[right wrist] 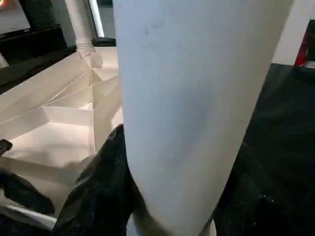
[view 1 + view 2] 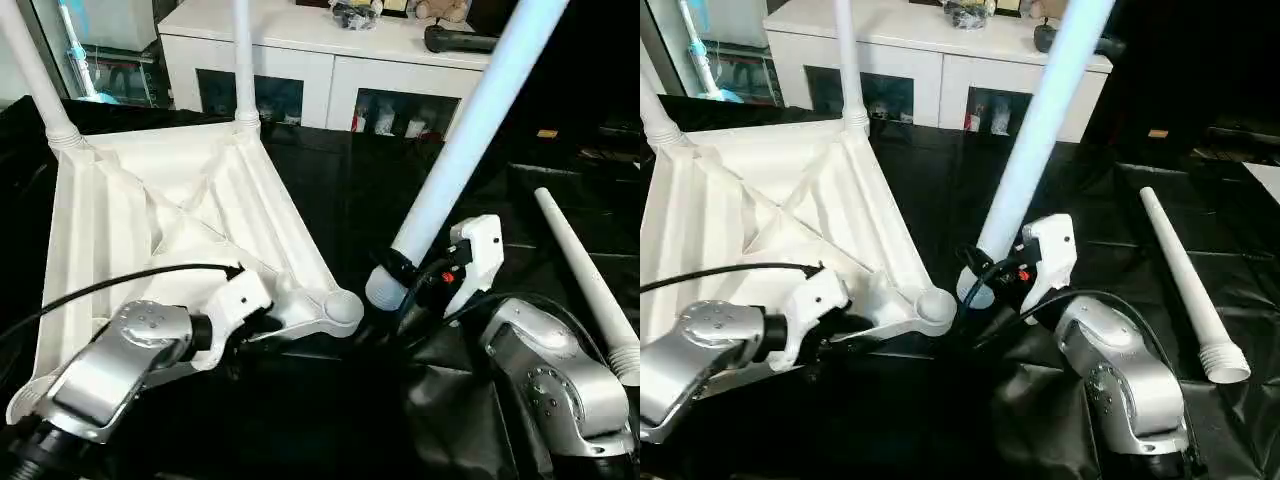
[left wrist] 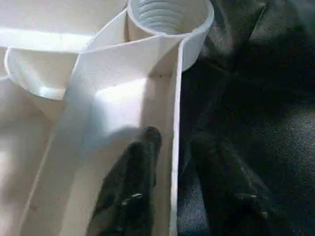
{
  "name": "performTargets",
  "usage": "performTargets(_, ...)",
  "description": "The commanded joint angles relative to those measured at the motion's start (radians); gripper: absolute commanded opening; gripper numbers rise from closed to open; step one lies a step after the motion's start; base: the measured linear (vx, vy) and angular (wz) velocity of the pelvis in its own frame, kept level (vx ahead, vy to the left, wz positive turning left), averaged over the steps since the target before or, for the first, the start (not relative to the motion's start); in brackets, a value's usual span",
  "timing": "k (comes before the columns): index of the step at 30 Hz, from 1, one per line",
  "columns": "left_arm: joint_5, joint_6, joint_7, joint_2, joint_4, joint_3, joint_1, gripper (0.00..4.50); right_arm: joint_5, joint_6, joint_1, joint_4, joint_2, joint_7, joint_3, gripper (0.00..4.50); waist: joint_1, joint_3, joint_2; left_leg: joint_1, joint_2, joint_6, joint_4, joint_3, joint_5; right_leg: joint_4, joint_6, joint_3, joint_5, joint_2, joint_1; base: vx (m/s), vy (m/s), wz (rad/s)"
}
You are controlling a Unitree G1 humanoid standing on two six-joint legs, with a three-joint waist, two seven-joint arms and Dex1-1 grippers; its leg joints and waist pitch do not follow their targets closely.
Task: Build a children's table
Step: Insert table leg to table base
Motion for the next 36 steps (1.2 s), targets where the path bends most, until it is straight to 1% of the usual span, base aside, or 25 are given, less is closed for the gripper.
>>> performTargets(1, 0.022, -0.012, -0.005, 0.0, 0.028, -0.028, -0.013, 1.14, -0.003, -0.012, -0.01, 0.001, -0.007, 0.0, -0.004, 1.86, -0.002, -0.04, 0.014, 0.03, 0.104, -0.047, -0.103, -0.045, -0.251, -0.087, -0.201, 0.052, -0.149, -0.098, 0.013, 0.0, 0.0, 0.0)
performTargets(2, 0.029, -0.017, -0.011, 0.003, 0.037, -0.038, -0.017, 1.04, -0.001, -0.011, -0.011, 0.0, -0.007, -0.001, -0.005, 1.86, -0.001, -0.041, 0.017, 0.029, 0.104, -0.048, -0.103, -0.046, -0.251, -0.086, -0.202, 0.052, -0.148, -0.1, 0.014, 0.0, 0.0, 0.0)
performTargets(5, 0.044, -0.022, -0.02, 0.01, 0.049, -0.056, -0.023, 0.93, 0.003, -0.011, -0.015, -0.001, -0.007, -0.002, -0.01, 1.86, -0.002, -0.039, 0.016, 0.029, 0.106, -0.05, -0.105, -0.047, -0.26, -0.088, -0.203, 0.053, -0.157, -0.101, 0.014, 0.0, 0.0, 0.0)
performTargets(7, 0.046, -0.023, -0.02, 0.011, 0.051, -0.058, -0.024, 0.6, 0.004, -0.011, -0.016, -0.001, -0.007, -0.002, -0.012, 1.86, -0.003, -0.038, 0.018, 0.029, 0.106, -0.052, -0.106, -0.047, -0.268, -0.088, -0.203, 0.053, -0.164, -0.1, 0.012, 0.0, 0.0, 0.0)
performTargets(8, 0.052, -0.052, -0.014, -0.001, 0.074, -0.055, -0.034, 0.55, 0.008, -0.01, -0.021, 0.002, -0.001, -0.007, -0.016, 1.86, -0.002, -0.039, 0.023, 0.029, 0.106, -0.055, -0.106, -0.048, -0.273, -0.088, -0.203, 0.053, -0.171, -0.101, 0.012, 0.0, 0.0, 0.0)
performTargets(9, 0.056, -0.069, -0.015, -0.006, 0.086, -0.055, -0.039, 0.51, 0.009, -0.009, -0.023, 0.004, 0.001, -0.008, -0.018, 1.86, -0.003, -0.038, 0.02, 0.03, 0.105, -0.057, -0.106, -0.047, -0.286, -0.091, -0.202, 0.053, -0.186, -0.1, 0.01, 0.0, 0.0, 0.0)
performTargets(10, 0.056, -0.069, -0.015, -0.006, 0.086, -0.055, -0.039, 0.26, 0.009, -0.009, -0.023, 0.004, 0.001, -0.008, -0.018, 1.86, -0.003, -0.037, 0.019, 0.03, 0.105, -0.057, -0.106, -0.047, -0.292, -0.092, -0.201, 0.054, -0.197, -0.1, 0.01, 0.0, 0.0, 0.0)
performTargets(11, 0.057, -0.092, -0.019, -0.012, 0.096, -0.055, -0.045, 0.26, 0.012, -0.007, -0.024, 0.005, 0.005, -0.009, -0.021, 1.86, -0.002, -0.036, 0.02, 0.031, 0.106, -0.06, -0.107, -0.048, -0.303, -0.094, -0.198, 0.055, -0.217, -0.103, 0.008, 0.0, 0.0, 0.0)
performTargets(13, 0.061, -0.122, -0.036, -0.016, 0.109, -0.065, -0.055, 0.1, 0.019, -0.004, -0.023, 0.007, 0.011, -0.013, -0.027, 1.86, 0.0, -0.035, 0.021, 0.032, 0.106, -0.063, -0.107, -0.048, -0.318, -0.098, -0.191, 0.056, -0.244, -0.103, 0.004, 0.0, 0.0, 0.0)
performTargets(15, 0.086, -0.2, -0.073, -0.027, 0.129, -0.113, -0.068, 0.04, 0.025, -0.006, -0.018, 0.01, 0.016, -0.015, -0.034, 1.86, 0.004, -0.035, 0.024, 0.034, 0.108, -0.068, -0.109, -0.05, -0.332, -0.101, -0.181, 0.057, -0.266, -0.104, 0.002, 0.0, 0.0, 0.0)
performTargets(16, 0.089, -0.209, -0.077, -0.029, 0.13, -0.119, -0.069, 0.01, 0.025, -0.006, -0.018, 0.01, 0.016, -0.015, -0.035, 1.86, 0.004, -0.036, 0.026, 0.032, 0.108, -0.072, -0.11, -0.05, -0.333, -0.1, -0.175, 0.057, -0.263, -0.104, 0.003, 0.0, 0.0, 0.0)
performTargets(17, 0.098, -0.244, -0.091, -0.04, 0.134, -0.141, -0.071, 0.01, 0.025, -0.009, -0.016, 0.009, 0.017, -0.016, -0.036, 1.86, 0.008, -0.039, 0.031, 0.032, 0.11, -0.075, -0.112, -0.052, -0.325, -0.097, -0.177, 0.056, -0.24, -0.104, 0.005, 0.0, 0.0, 0.0)
performTargets(19, 0.104, -0.27, -0.1, -0.05, 0.138, -0.156, -0.077, 0.0, 0.029, -0.01, -0.015, 0.008, 0.019, -0.019, -0.043, 1.86, 0.01, -0.04, 0.027, 0.033, 0.11, -0.073, -0.111, -0.047, -0.314, -0.094, -0.183, 0.055, -0.206, -0.103, 0.004, 0.0, 0.0, 0.0)
performTargets(20, 0.114, -0.305, -0.109, -0.06, 0.147, -0.172, -0.089, 0.0, 0.033, -0.011, -0.014, 0.006, 0.021, -0.024, -0.051, 1.86, 0.015, -0.043, 0.035, 0.036, 0.11, -0.072, -0.109, -0.044, -0.295, -0.093, -0.187, 0.056, -0.174, -0.103, 0.004, 0.0, 0.0, 0.0)
performTargets(21, 0.122, -0.322, -0.113, -0.066, 0.159, -0.181, -0.1, 0.0, 0.036, -0.01, -0.013, 0.002, 0.021, -0.025, -0.056, 1.86, 0.017, -0.043, 0.034, 0.036, 0.11, -0.068, -0.109, -0.043, -0.285, -0.092, -0.189, 0.055, -0.157, -0.103, 0.004, 0.0, 0.0, 0.0)
performTargets(22, 0.133, -0.331, -0.109, -0.072, 0.173, -0.187, -0.112, 0.0, 0.039, -0.008, -0.012, -0.001, 0.022, -0.027, -0.061, 1.86, 0.023, -0.046, 0.038, 0.036, 0.109, -0.065, -0.107, -0.041, -0.264, -0.089, -0.192, 0.055, -0.125, -0.102, 0.005, 0.0, 0.0, 0.0)
performTargets(23, 0.143, -0.335, -0.105, -0.077, 0.188, -0.192, -0.124, 0.0, 0.041, -0.007, -0.012, -0.003, 0.021, -0.028, -0.064, 1.86, 0.03, -0.048, 0.038, 0.035, 0.11, -0.063, -0.107, -0.04, -0.24, -0.085, -0.196, 0.053, -0.088, -0.102, 0.009, 0.0, 0.0, 0.0)
performTargets(24, 0.148, -0.34, -0.104, -0.08, 0.199, -0.194, -0.131, 0.0, 0.043, -0.006, -0.011, -0.005, 0.021, -0.028, -0.065, 1.86, 0.032, -0.047, 0.037, 0.033, 0.11, -0.061, -0.108, -0.039, -0.235, -0.085, -0.196, 0.053, -0.083, -0.102, 0.01, 0.0, 0.0, 0.0)
performTargets(26, 0.17, -0.364, -0.095, -0.095, 0.256, -0.19, -0.16, 0.0, 0.046, -0.001, -0.008, -0.01, 0.015, -0.022, -0.064, 1.86, 0.041, -0.046, 0.041, 0.038, 0.109, -0.064, -0.107, -0.036, -0.251, -0.088, -0.195, 0.053, -0.104, -0.103, 0.006, 0.0, 0.0, 0.0)
performTargets(27, 0.171, -0.365, -0.093, -0.098, 0.27, -0.184, -0.166, 0.0, 0.048, 0.008, -0.007, -0.01, 0.008, -0.01, -0.057, 1.86, 0.041, -0.046, 0.041, 0.036, 0.11, -0.068, -0.109, -0.037, -0.259, -0.088, -0.194, 0.053, -0.117, -0.105, 0.009, 0.0, 0.0, 0.0)
performTargets(29, 0.165, -0.366, -0.1, -0.1, 0.282, -0.173, -0.167, 0.0, 0.046, 0.02, -0.007, -0.008, -0.006, 0.013, -0.04, 1.86, 0.04, -0.045, 0.041, 0.037, 0.112, -0.074, -0.11, -0.04, -0.277, -0.089, -0.19, 0.052, -0.141, -0.107, 0.009, 0.0, 0.0, 0.0)
performTargets(30, 0.161, -0.366, -0.105, -0.098, 0.282, -0.169, -0.165, 0.0, 0.042, 0.025, -0.008, -0.005, -0.013, 0.024, -0.03, 1.86, 0.039, -0.045, 0.041, 0.035, 0.112, -0.076, -0.111, -0.041, -0.282, -0.089, -0.19, 0.052, -0.148, -0.107, 0.01, 0.0, 0.0, 0.0)
performTargets(31, 0.154, -0.368, -0.108, -0.096, 0.286, -0.158, -0.161, 0.0, 0.032, 0.033, -0.01, 0.005, -0.025, 0.038, -0.01, 1.86, 0.035, -0.042, 0.037, 0.033, 0.112, -0.077, -0.113, -0.042, -0.293, -0.09, -0.187, 0.052, -0.163, -0.107, 0.01, 0.0, 0.0, 0.0)
performTargets(35, 0.14, -0.373, -0.113, -0.092, 0.29, -0.14, -0.154, 0.0, 0.002, 0.037, -0.034, 0.061, -0.029, 0.037, 0.014, 1.86, 0.033, -0.042, 0.036, 0.033, 0.11, -0.068, -0.108, -0.041, -0.284, -0.095, -0.192, 0.055, -0.195, -0.112, 0.007, 0.0, 0.0, 0.0)
performTargets(36, 0.137, -0.378, -0.112, -0.09, 0.288, -0.133, -0.149, 0.0, -0.011, 0.025, -0.049, 0.1, -0.024, 0.033, 0.016, 1.86, 0.03, -0.041, 0.021, 0.032, 0.111, -0.062, -0.108, -0.038, -0.275, -0.096, -0.193, 0.055, -0.195, -0.111, 0.008, 0.0, 0.0, 0.0)
